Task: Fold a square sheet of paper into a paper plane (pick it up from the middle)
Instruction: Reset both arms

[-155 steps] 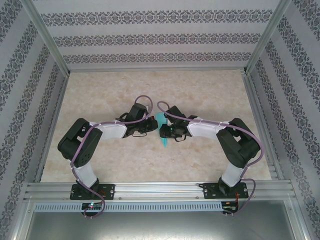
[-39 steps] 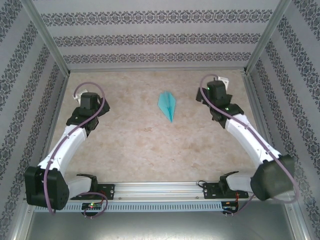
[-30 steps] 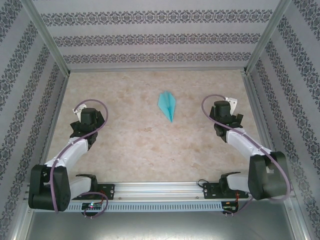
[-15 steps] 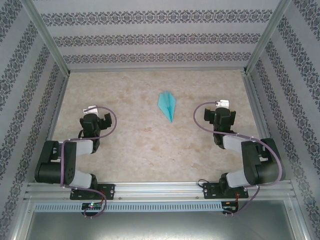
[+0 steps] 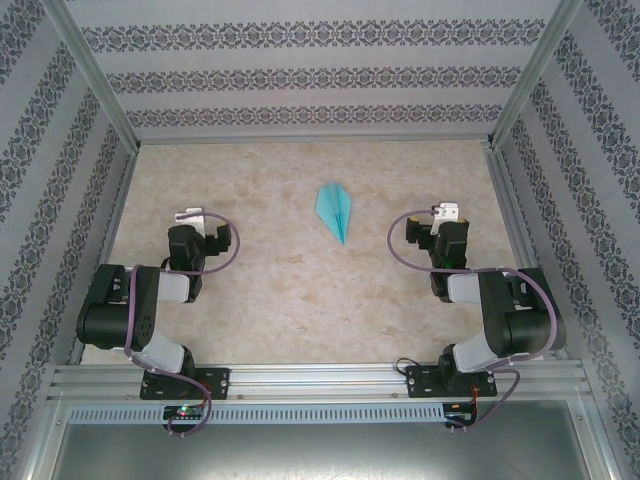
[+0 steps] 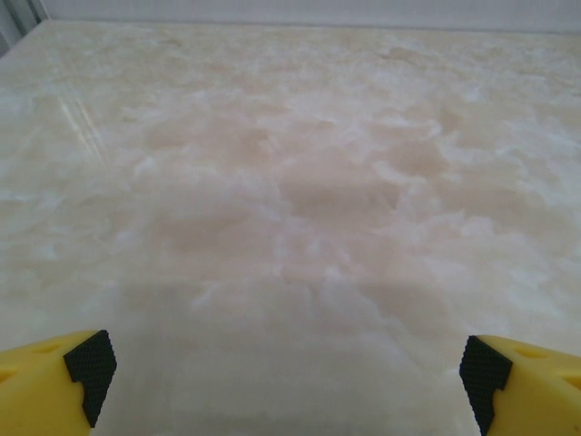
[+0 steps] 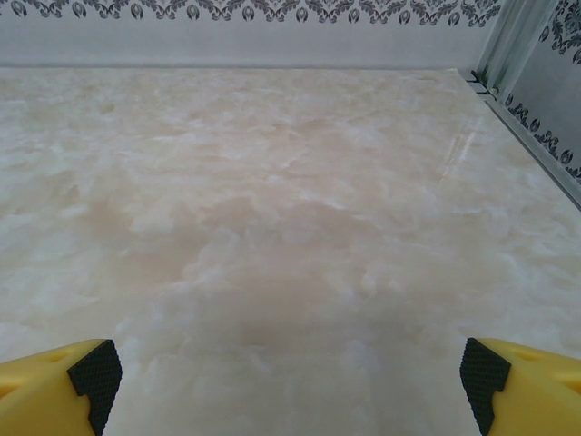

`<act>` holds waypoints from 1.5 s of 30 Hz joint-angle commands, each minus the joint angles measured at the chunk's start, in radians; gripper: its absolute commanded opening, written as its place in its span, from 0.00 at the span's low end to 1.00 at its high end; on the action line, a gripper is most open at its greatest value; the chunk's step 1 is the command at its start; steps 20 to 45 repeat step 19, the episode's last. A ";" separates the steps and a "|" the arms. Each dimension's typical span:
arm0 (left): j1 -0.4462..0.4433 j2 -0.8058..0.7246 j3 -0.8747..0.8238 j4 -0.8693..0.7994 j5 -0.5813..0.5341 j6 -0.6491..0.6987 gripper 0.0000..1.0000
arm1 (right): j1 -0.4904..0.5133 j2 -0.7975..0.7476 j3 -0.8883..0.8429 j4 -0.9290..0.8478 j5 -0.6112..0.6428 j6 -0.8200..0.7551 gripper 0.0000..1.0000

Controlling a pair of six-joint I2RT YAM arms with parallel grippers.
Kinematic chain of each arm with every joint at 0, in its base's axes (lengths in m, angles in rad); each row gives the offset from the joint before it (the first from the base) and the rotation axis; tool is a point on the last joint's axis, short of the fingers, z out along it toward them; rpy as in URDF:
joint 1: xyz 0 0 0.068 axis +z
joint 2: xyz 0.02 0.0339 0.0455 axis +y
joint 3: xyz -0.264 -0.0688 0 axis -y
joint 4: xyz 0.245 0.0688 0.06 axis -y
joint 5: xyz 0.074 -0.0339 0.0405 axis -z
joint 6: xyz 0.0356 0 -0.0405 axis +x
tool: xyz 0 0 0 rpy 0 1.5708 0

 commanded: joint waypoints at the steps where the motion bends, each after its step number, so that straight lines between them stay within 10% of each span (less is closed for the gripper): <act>1: -0.009 0.007 0.019 -0.006 -0.019 0.033 1.00 | -0.009 0.005 0.019 0.020 -0.020 0.011 0.98; 45: -0.013 0.011 0.033 -0.028 0.035 0.056 1.00 | -0.009 -0.008 -0.015 0.081 -0.191 -0.061 0.98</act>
